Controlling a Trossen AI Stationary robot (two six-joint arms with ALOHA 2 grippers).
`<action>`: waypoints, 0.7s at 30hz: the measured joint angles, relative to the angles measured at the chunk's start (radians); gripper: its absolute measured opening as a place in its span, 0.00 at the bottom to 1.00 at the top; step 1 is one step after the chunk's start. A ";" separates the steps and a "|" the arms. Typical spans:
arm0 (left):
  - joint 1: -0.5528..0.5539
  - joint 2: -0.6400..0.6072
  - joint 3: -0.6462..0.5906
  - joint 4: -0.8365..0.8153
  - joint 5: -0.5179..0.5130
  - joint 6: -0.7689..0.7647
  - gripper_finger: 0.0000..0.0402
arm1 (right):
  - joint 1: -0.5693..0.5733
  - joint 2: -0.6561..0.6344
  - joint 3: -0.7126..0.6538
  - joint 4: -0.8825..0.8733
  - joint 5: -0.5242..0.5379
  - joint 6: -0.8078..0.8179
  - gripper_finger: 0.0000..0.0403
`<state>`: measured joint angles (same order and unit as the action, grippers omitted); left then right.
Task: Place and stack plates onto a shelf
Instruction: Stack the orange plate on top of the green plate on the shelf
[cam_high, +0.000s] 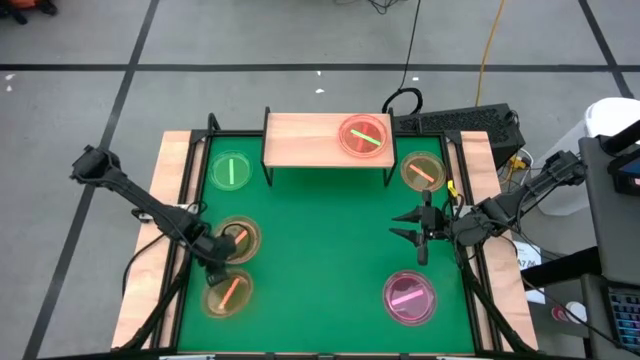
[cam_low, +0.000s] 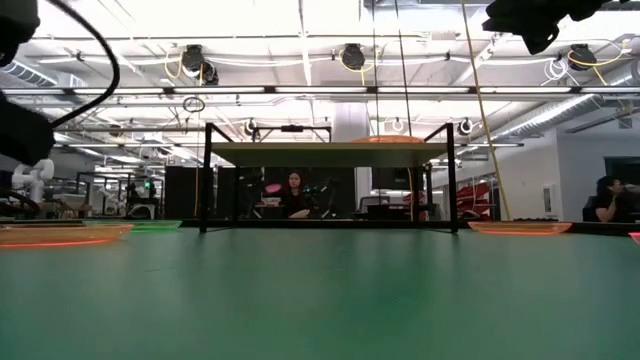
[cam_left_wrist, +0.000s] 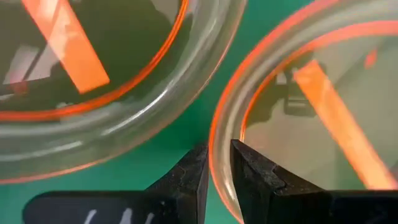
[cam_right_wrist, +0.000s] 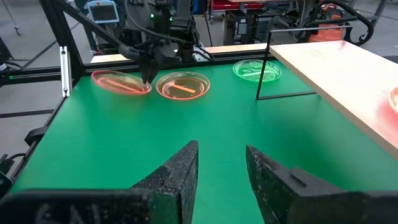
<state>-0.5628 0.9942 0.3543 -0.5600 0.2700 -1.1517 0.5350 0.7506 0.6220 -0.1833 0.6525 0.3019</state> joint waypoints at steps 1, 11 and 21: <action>-0.008 0.000 -0.010 0.016 0.003 -0.016 0.18 | 0.000 0.000 0.000 0.000 0.000 0.000 0.29; -0.067 0.000 -0.021 0.122 -0.006 -0.044 0.17 | 0.000 0.000 0.000 0.000 0.000 0.000 0.29; -0.068 0.000 -0.021 0.150 -0.011 -0.037 0.01 | 0.000 0.000 0.000 0.000 0.000 0.000 0.29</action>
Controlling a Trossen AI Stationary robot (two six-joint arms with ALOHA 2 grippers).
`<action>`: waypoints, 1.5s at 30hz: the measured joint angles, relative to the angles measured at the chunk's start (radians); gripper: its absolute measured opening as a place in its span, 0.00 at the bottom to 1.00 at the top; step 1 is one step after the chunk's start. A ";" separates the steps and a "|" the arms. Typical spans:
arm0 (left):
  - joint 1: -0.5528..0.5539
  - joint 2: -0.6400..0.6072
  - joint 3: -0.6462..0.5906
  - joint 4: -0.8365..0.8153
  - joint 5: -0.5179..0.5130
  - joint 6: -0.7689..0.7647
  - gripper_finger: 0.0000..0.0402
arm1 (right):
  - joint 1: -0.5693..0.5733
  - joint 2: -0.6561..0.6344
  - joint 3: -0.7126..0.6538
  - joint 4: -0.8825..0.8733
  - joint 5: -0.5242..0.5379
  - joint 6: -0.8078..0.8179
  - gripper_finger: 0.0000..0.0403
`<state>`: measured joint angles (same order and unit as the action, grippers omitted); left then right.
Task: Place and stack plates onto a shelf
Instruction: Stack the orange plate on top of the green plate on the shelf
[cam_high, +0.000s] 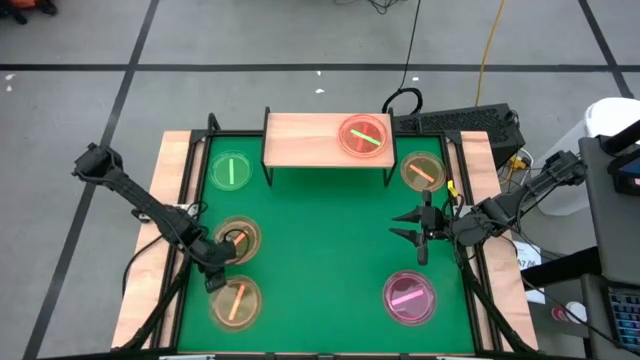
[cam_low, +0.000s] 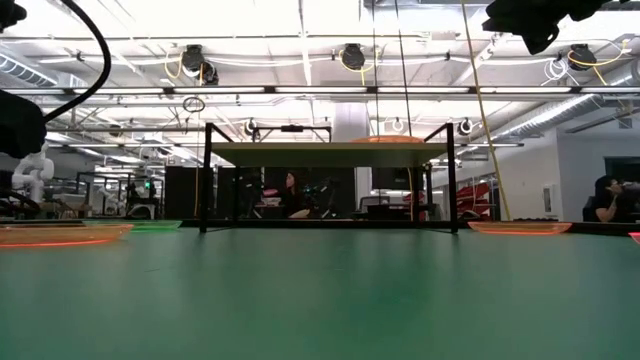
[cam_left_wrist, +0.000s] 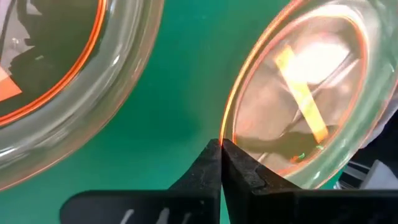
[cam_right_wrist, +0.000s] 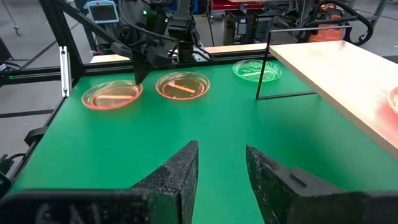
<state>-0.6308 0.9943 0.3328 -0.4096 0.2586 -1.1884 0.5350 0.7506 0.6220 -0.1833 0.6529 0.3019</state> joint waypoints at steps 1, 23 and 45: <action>0.000 0.000 0.000 0.010 0.001 -0.001 0.01 | 0.000 0.000 0.000 0.000 0.000 0.000 0.29; 0.329 -0.081 0.001 0.731 -0.294 0.169 0.00 | 0.004 -0.097 0.001 0.111 0.000 -0.183 0.29; 0.948 0.190 0.415 0.764 -0.204 0.752 0.00 | 0.004 -0.462 0.001 0.111 -0.029 -0.313 0.29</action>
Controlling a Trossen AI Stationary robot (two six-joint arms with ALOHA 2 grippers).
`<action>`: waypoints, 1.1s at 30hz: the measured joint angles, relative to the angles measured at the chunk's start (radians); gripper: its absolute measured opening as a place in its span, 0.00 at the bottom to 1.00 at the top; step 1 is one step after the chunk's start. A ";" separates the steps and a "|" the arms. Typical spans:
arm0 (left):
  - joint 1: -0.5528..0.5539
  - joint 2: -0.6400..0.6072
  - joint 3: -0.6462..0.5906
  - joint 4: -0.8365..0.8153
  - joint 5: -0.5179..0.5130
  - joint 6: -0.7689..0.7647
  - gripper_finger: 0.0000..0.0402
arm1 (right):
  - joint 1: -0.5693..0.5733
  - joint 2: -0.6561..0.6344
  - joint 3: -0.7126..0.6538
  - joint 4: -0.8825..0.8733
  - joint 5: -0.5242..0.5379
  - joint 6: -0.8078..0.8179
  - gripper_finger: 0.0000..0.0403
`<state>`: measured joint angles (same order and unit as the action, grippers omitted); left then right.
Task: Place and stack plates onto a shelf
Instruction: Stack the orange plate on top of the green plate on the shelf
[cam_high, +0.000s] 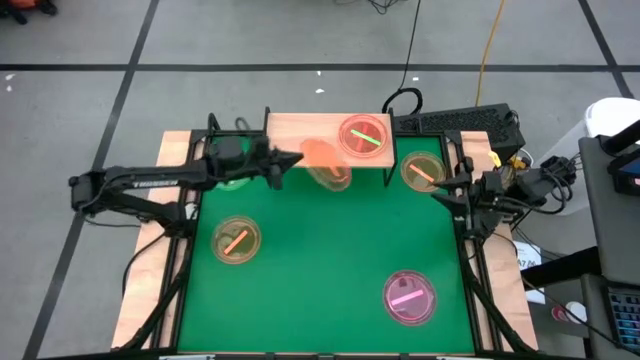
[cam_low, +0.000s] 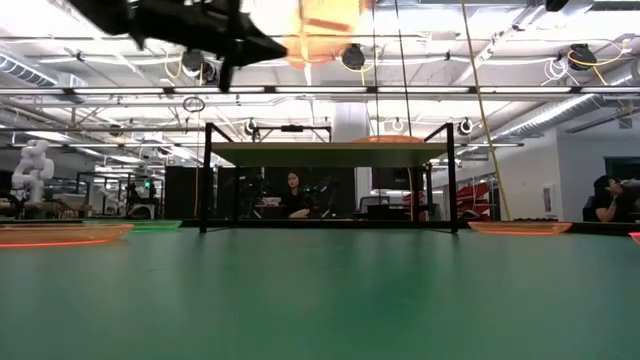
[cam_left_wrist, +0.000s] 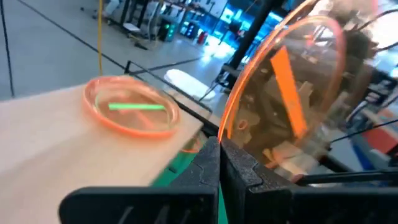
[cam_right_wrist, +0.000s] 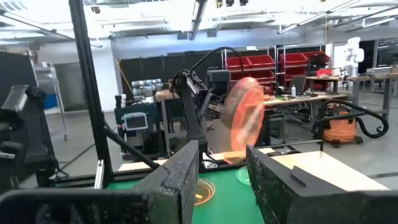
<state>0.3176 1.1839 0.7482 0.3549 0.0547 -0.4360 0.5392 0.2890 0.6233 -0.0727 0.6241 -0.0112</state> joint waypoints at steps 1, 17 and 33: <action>0.004 0.032 0.036 -0.014 -0.001 0.016 0.00 | 0.000 0.000 0.000 0.000 0.000 -0.001 0.29; 0.101 0.483 0.500 -0.172 0.000 0.062 0.04 | 0.000 0.002 0.000 -0.010 0.002 -0.001 0.29; 0.139 0.596 0.645 -0.353 -0.001 0.008 0.05 | 0.000 0.002 -0.001 -0.010 0.002 -0.001 0.29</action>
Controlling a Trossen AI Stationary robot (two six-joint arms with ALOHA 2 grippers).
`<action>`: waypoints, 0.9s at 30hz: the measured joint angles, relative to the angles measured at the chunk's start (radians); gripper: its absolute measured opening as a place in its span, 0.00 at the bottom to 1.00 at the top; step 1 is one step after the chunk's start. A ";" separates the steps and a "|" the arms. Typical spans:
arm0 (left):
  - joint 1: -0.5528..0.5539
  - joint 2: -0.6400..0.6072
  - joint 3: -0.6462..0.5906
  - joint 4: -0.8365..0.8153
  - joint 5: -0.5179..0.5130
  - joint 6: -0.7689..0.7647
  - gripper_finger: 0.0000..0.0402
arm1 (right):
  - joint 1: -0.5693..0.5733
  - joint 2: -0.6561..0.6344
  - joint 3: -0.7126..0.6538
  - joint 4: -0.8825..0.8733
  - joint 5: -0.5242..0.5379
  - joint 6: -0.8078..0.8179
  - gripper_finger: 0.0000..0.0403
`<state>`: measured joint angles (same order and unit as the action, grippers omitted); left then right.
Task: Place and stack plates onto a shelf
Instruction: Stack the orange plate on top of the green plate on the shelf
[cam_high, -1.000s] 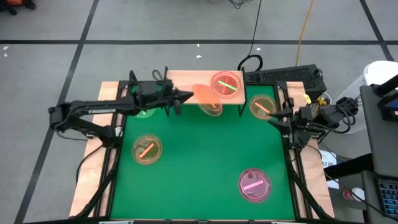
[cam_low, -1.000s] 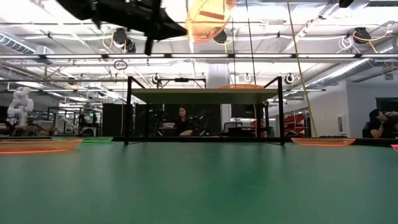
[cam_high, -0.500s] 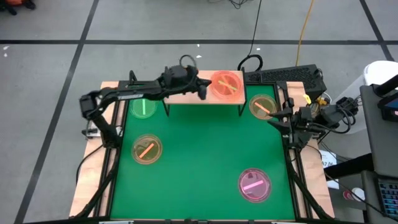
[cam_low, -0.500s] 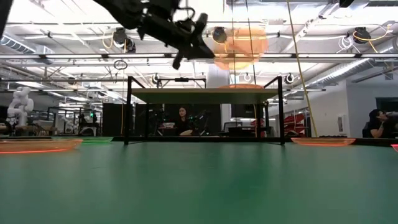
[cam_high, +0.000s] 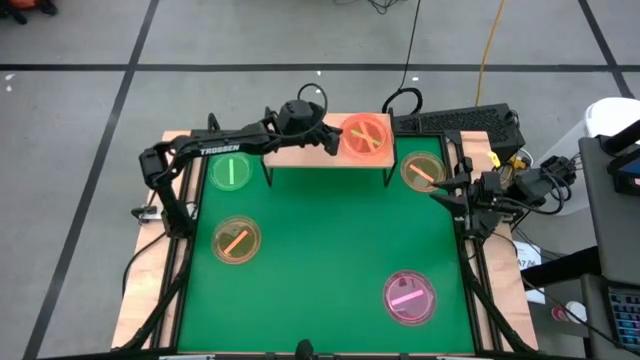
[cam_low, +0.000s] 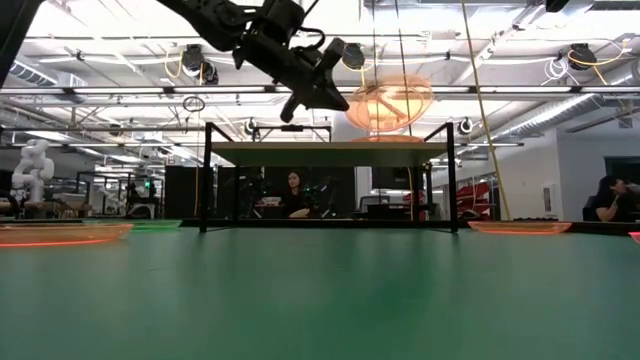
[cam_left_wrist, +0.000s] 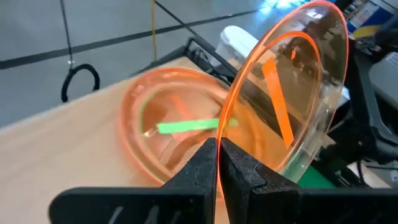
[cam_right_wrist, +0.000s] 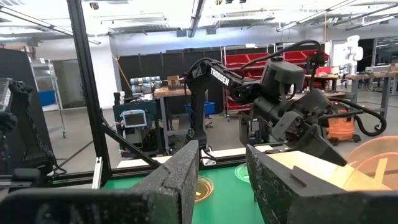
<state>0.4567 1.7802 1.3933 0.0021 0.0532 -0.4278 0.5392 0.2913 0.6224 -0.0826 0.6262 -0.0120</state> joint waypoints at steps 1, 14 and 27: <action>0.008 0.000 0.000 0.000 -0.001 0.000 0.05 | 0.000 0.000 0.000 0.000 0.000 0.000 0.29; 0.067 0.000 0.000 0.002 0.043 0.016 0.05 | 0.000 0.000 0.000 0.000 0.000 0.000 0.29; 0.068 0.000 0.000 0.037 0.061 0.026 0.05 | 0.000 0.000 0.000 0.000 0.000 0.000 0.29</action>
<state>0.5243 1.7802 1.3933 0.0395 0.1138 -0.4023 0.5392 0.2913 0.6224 -0.0826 0.6262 -0.0120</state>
